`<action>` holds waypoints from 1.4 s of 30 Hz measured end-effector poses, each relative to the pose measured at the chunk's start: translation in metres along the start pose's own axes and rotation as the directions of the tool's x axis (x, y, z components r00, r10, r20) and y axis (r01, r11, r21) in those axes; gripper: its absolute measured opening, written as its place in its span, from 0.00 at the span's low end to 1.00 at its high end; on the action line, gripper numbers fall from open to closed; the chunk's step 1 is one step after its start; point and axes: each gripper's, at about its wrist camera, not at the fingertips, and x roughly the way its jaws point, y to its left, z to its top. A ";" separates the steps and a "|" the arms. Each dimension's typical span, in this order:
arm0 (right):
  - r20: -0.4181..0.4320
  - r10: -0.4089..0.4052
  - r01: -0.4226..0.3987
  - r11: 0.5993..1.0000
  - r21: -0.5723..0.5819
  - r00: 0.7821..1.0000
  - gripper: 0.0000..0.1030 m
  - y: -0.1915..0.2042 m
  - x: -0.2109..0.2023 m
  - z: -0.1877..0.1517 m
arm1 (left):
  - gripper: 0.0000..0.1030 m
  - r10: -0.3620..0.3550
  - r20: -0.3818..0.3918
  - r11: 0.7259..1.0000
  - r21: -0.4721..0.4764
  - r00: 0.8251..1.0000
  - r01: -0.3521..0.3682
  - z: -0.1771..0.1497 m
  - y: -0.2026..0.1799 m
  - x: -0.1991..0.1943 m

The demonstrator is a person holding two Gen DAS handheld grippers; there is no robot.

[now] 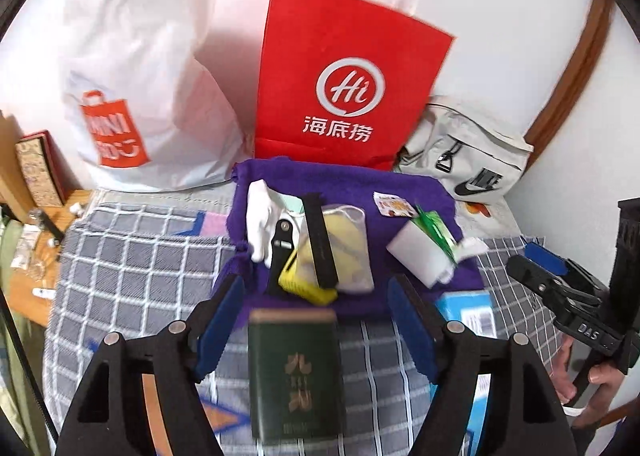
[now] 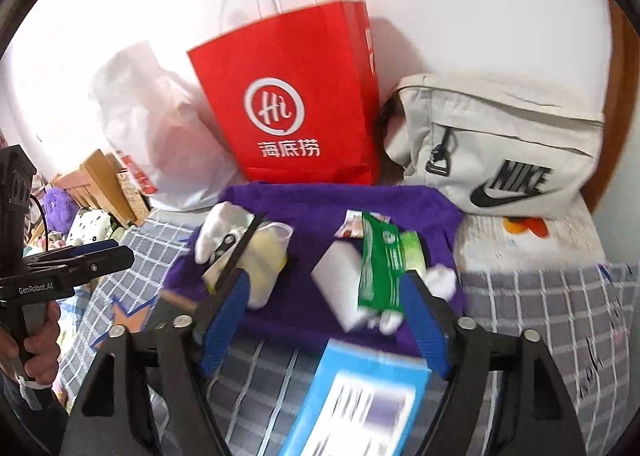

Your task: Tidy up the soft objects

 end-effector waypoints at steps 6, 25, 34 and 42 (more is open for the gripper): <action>0.008 -0.001 0.001 0.999 0.036 1.000 0.82 0.012 -0.066 -0.034 | 0.75 0.041 0.056 0.999 0.024 0.998 -0.042 -0.035 -0.020 -0.056; 0.137 -0.109 0.108 0.994 0.013 0.984 0.98 0.050 -0.192 -0.125 | 0.96 0.098 0.220 0.992 0.051 0.971 -0.112 -0.139 -0.066 -0.174; 0.142 -0.174 0.170 0.985 0.042 0.974 1.00 0.047 -0.213 -0.152 | 0.98 0.134 0.214 0.988 0.041 0.968 -0.146 -0.166 -0.072 -0.184; 0.139 -0.179 0.173 0.983 0.054 0.974 1.00 0.043 -0.220 -0.164 | 0.98 0.139 0.220 0.987 0.048 0.966 -0.153 -0.176 -0.078 -0.190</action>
